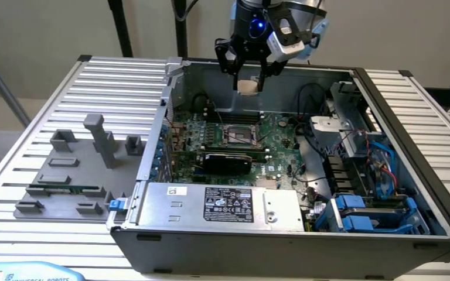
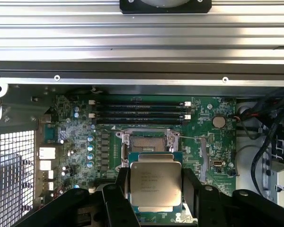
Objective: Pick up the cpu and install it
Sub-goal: 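Place the cpu into insertion slot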
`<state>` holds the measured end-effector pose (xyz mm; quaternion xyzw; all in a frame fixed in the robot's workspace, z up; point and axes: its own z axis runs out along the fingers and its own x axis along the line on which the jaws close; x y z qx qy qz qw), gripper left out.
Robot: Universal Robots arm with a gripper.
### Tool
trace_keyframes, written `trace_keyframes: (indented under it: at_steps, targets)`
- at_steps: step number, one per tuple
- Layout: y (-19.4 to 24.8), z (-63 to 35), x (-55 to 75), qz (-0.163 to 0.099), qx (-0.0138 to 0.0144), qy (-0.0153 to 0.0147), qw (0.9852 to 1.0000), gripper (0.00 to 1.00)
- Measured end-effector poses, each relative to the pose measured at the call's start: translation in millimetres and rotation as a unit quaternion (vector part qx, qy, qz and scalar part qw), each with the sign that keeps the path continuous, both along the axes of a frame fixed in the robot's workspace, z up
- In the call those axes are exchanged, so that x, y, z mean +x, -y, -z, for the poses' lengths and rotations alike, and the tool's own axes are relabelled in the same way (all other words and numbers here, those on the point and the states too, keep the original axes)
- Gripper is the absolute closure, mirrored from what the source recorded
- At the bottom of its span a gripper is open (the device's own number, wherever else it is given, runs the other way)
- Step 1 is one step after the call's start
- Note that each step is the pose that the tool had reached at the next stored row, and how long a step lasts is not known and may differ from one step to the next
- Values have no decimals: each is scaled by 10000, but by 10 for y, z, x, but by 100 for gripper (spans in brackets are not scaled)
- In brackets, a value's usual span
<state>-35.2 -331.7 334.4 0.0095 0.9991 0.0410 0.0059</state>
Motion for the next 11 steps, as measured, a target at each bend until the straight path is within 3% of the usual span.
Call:
trace_keyframes:
  at_steps: [11]
  targets:
    - [0,0,0,1,0,0,10000,45]
